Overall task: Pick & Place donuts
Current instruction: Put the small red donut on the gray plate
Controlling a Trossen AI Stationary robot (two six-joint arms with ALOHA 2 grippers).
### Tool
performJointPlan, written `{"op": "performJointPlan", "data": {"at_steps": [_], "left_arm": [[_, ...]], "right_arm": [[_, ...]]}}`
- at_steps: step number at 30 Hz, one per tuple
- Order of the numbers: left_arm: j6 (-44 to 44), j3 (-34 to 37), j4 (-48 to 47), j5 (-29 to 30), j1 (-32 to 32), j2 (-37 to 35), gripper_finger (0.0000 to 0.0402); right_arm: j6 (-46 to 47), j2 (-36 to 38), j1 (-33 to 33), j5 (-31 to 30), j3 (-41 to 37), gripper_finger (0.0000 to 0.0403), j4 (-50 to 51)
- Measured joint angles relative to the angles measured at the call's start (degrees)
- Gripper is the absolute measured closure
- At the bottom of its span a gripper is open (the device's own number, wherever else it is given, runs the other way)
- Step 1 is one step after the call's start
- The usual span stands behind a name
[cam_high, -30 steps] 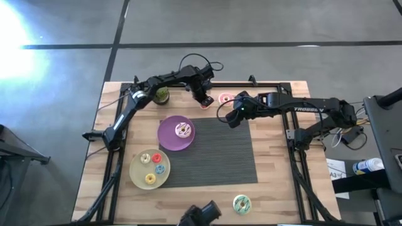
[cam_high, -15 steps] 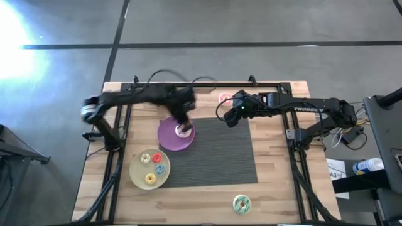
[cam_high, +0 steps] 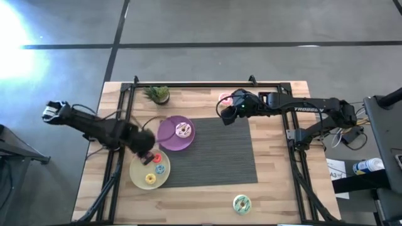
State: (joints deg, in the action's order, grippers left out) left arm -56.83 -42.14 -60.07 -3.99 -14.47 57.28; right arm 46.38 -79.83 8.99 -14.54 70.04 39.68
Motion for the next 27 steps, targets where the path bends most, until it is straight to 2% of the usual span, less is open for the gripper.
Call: {"op": "performJointPlan", "data": {"at_steps": [5,8,11,15,23,27], "left_arm": [[-10.09,5.08,0.08,0.03,-13.66,-2.11,0.0401],[-13.96,6.02,0.41,0.17,-21.35,-1.77,0.0401],[-16.89,6.02,1.17,2.71,-26.94,-1.14,0.0401],[-19.36,6.45,2.42,6.35,-28.84,-0.08,0.0401],[-19.68,12.11,12.52,6.45,-28.83,2.11,0.0401],[-22.31,14.11,13.59,6.47,-28.83,2.48,0.0401]], "right_arm": [[2.55,-1.64,-0.17,-0.33,0.00,0.0227,-0.21],[4.63,-3.01,-0.83,0.71,0.00,0.0227,-0.24],[6.27,-4.77,-1.81,1.17,0.00,0.0227,-0.72],[7.50,-6.79,-2.83,1.49,0.00,0.0227,-2.55],[8.15,-8.07,-3.54,3.68,0.00,0.0227,-4.99],[8.15,-7.22,-3.52,3.89,0.00,0.0227,-5.09]]}}
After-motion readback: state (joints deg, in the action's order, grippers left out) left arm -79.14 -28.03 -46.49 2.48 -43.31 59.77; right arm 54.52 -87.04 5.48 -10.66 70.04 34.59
